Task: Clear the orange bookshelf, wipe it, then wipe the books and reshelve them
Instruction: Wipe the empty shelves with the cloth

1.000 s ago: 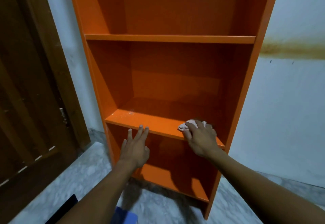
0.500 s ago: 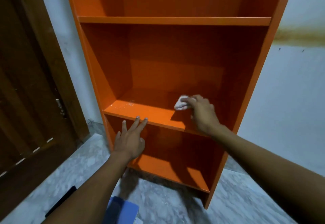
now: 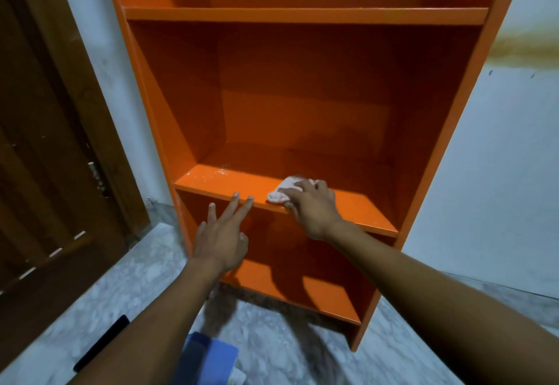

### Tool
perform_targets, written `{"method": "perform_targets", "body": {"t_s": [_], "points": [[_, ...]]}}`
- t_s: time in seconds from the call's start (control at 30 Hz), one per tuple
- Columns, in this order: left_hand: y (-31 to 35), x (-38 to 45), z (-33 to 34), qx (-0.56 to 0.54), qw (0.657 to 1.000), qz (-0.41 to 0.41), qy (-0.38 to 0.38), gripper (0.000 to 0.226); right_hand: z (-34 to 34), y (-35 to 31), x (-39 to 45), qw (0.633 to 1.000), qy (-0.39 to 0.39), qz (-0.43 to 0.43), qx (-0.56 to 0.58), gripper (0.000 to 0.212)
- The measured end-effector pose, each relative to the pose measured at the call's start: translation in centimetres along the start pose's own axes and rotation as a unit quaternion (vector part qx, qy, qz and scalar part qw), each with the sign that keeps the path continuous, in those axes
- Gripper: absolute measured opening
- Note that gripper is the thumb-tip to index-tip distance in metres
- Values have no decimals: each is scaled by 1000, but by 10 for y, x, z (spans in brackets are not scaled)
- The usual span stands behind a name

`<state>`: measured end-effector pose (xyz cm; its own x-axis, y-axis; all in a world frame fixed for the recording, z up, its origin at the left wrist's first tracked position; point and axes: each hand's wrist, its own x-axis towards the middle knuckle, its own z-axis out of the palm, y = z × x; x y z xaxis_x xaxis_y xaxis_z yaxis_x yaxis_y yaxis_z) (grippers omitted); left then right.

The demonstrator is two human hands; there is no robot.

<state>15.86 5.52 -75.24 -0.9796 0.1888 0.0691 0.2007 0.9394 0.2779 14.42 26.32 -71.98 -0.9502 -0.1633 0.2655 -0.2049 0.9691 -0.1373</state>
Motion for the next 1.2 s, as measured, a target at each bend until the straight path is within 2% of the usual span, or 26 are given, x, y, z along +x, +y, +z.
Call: {"method": "perform_targets", "body": {"t_s": [0.1,0.17,0.23,0.3,0.37,0.43,0.5,0.6,0.73,0.87,0.93,1.0,1.07,1.13,1.2], "points": [[-1,1,-3,5,1000,0,-6,78,-2,-14,-17,991,-11,-103,89,49],[0,2,-5,8,1000,-3,-13,78,-10,-14,-35,984,12,-116,133,51],[1,1,-7,7,1000,-5,-20,78,-19,-4,-51,988,81,-82,106,59],[2,1,-9,5,1000,-7,-24,78,-25,16,-63,991,129,-1,43,69],[3,1,-10,4,1000,-8,-27,78,-27,35,-72,990,111,89,-7,68],[4,1,-10,1,1000,-10,-27,78,-23,43,-82,988,84,133,-3,66],[5,0,-8,-3,1000,-11,-26,79,-17,40,-91,990,79,113,20,69],[5,0,-7,1,1000,-9,-22,79,-8,22,-93,996,67,3,57,75],[0,1,-6,30,999,-3,-12,79,0,-16,-81,979,71,-94,169,68],[-15,7,-6,43,999,-1,-3,73,-8,-16,-48,960,170,-100,200,59],[-23,11,-7,31,999,-10,7,66,-13,4,-19,962,190,-42,191,60],[-28,16,-7,10,999,-28,19,62,-19,27,9,971,168,64,155,49],[-31,22,-7,-30,997,-55,33,65,-23,49,29,976,84,178,89,29],[-35,31,-7,-54,995,-70,54,72,-21,64,42,969,-72,231,43,33],[-39,41,-6,-45,994,-70,75,77,-15,73,57,956,-164,240,50,43]]}}
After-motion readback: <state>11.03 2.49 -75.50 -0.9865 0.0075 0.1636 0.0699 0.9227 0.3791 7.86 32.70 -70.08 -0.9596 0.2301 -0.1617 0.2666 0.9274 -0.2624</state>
